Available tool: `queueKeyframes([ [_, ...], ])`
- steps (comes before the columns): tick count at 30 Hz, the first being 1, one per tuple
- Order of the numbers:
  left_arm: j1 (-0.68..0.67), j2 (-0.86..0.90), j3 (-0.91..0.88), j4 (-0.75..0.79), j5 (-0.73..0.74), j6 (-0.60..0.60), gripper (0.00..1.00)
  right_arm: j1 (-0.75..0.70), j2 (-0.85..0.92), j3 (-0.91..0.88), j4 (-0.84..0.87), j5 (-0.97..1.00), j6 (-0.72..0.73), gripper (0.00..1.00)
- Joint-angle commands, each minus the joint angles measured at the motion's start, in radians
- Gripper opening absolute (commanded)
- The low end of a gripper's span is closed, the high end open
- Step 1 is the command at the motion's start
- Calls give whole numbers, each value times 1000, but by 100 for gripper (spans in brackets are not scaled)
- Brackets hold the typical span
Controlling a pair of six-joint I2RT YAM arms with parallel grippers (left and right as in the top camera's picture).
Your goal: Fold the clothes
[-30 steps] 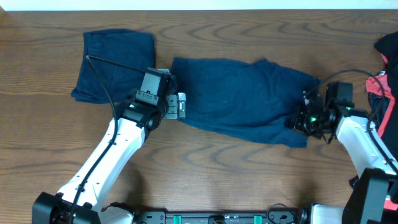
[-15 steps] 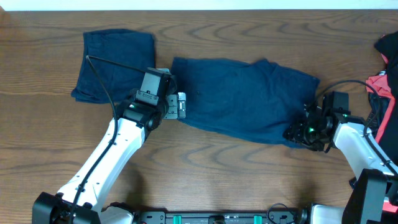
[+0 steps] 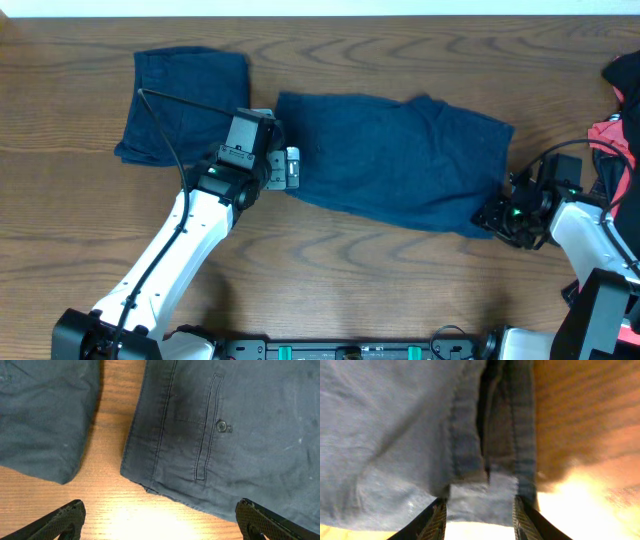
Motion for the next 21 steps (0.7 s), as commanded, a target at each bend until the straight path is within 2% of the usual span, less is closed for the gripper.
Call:
queueKeyframes([
  [1, 0, 5, -9, 7, -12, 10, 98, 10, -8, -26, 37, -63, 11, 45],
  [5, 0, 6, -9, 6, -13, 10, 97, 14, -8, -45, 86, -76, 20, 43],
  [13, 0, 6, -11, 6, -12, 10, 97, 14, -8, -44, 174, -182, 20, 21],
  [21, 0, 6, -13, 6, -12, 10, 98, 14, -8, -41, 195, -214, 19, 9],
])
